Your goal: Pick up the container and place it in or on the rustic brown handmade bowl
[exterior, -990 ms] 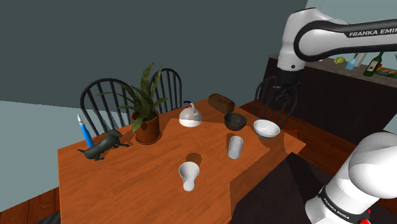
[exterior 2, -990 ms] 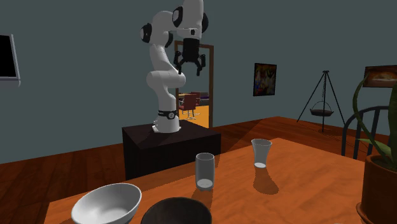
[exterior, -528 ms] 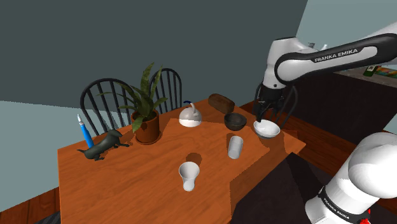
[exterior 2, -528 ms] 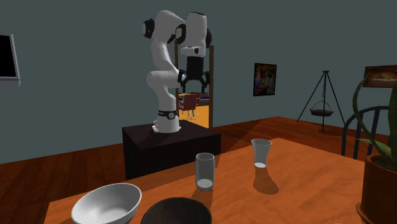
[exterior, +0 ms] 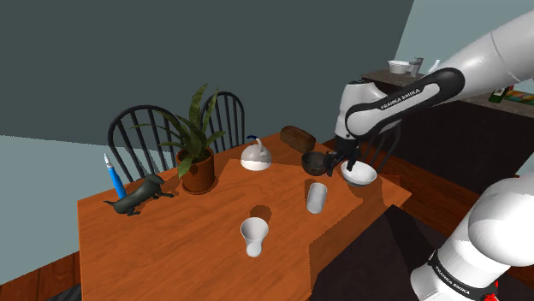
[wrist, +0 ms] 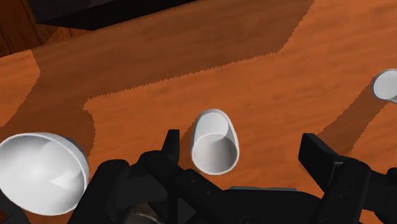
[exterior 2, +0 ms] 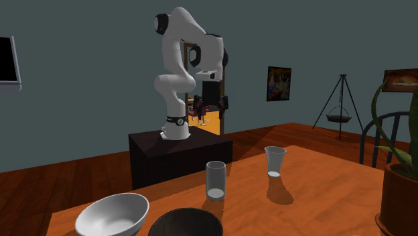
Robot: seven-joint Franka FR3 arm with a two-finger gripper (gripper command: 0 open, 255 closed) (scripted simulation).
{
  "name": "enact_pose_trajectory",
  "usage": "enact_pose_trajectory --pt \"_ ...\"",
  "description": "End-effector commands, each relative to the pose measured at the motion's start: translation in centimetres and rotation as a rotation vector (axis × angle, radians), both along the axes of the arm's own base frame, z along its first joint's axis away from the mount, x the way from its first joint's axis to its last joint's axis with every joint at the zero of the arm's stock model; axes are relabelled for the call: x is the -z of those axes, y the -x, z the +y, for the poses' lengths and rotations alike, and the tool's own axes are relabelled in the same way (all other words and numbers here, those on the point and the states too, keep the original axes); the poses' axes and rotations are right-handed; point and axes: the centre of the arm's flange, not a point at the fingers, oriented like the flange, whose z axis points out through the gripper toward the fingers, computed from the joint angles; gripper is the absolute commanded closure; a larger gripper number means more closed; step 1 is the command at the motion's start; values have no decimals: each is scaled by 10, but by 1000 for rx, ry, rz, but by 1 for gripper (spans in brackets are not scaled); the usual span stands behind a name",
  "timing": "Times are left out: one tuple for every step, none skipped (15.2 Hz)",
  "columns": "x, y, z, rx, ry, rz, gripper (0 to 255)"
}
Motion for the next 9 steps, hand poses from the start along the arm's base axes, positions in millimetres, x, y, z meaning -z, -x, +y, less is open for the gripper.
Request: enact_pose_trajectory --pt "23 -14 0 10 -3 -10 0" --pt "34 -20 0 15 -5 -13 0" --pt "46 -26 0 19 -6 -17 0" --pt "57 -33 -1 24 -8 -20 0" --pt "68 -39 -1 29 -10 -24 0" --pt "79 -46 -1 34 -11 -27 0" --pt "90 -52 -1 39 -13 -31 0" --pt "102 -59 -2 43 -14 -35 0" --pt "113 -65 -2 48 -16 -38 0"
